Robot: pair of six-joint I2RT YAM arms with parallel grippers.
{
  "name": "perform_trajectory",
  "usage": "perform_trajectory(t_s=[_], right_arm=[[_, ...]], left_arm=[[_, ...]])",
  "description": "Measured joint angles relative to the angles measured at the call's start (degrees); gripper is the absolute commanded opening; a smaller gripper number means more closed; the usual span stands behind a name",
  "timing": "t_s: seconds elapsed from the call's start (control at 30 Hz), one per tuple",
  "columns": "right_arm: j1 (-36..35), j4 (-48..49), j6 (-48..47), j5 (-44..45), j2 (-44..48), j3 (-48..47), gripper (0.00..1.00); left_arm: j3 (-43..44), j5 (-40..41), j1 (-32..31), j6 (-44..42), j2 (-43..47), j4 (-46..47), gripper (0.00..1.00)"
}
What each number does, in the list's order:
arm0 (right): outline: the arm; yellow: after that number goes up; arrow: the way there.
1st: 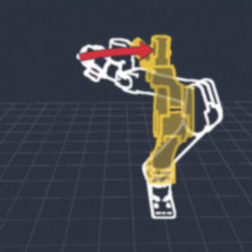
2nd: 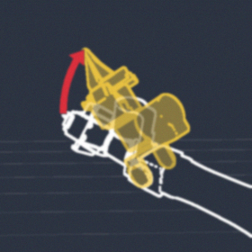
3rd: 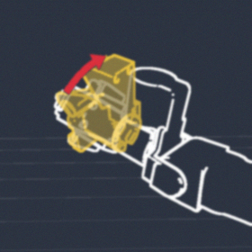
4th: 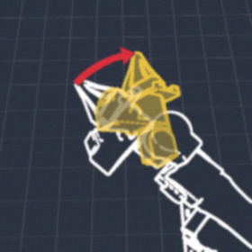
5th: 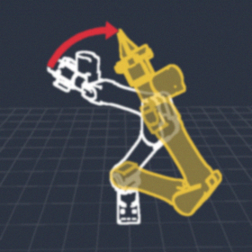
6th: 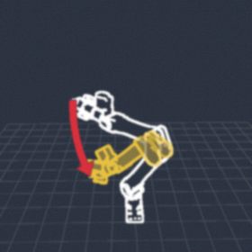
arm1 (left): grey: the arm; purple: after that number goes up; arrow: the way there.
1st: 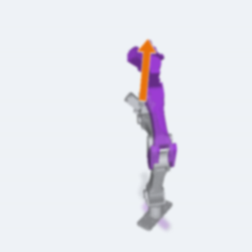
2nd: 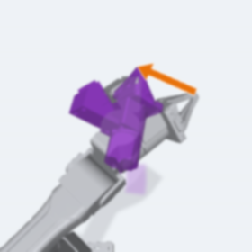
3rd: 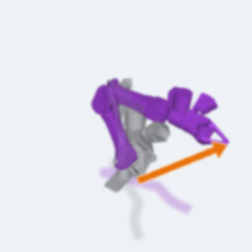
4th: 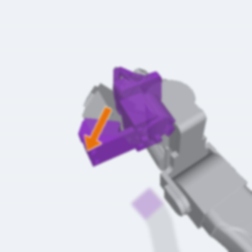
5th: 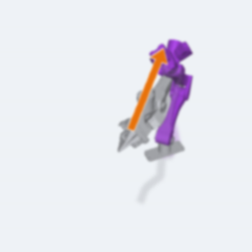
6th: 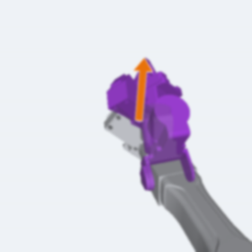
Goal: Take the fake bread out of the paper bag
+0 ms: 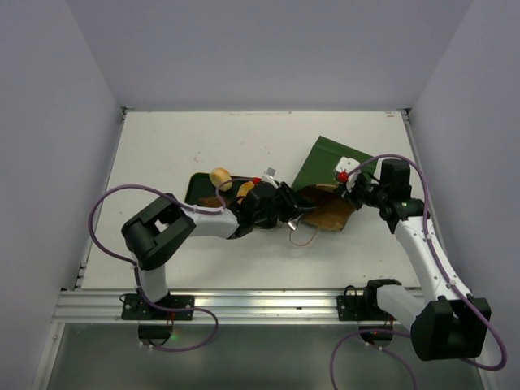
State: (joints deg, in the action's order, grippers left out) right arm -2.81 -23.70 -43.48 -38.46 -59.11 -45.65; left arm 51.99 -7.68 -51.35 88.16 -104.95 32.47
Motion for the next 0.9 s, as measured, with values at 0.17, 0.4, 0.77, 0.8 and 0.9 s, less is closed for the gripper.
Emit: perform_trajectory(t_s=[0.17,0.4,0.77,0.8,0.9], right_arm=[[0.0,0.2,0.2,0.0,0.0,0.0,0.06],[0.0,0.4,0.4,0.0,0.4,0.0,0.06],[0.0,0.6,0.4,0.3,0.4,0.0,0.06],[0.0,0.6,0.4,0.4,0.4,0.0,0.06],[0.1,0.6,0.4,0.4,0.4,0.1,0.06]], left_arm=[[1.4,1.0,-0.3,1.2,-0.9,-0.1,0.45],[3.8,2.2,-0.5,2.3,-3.1,-0.5,0.47],[7.7,2.4,-0.6,2.8,-6.8,-1.7,0.48],[8.3,2.4,-0.6,2.8,-7.3,-1.9,0.48],[9.9,2.4,-0.6,2.8,-8.4,-2.6,0.48]])
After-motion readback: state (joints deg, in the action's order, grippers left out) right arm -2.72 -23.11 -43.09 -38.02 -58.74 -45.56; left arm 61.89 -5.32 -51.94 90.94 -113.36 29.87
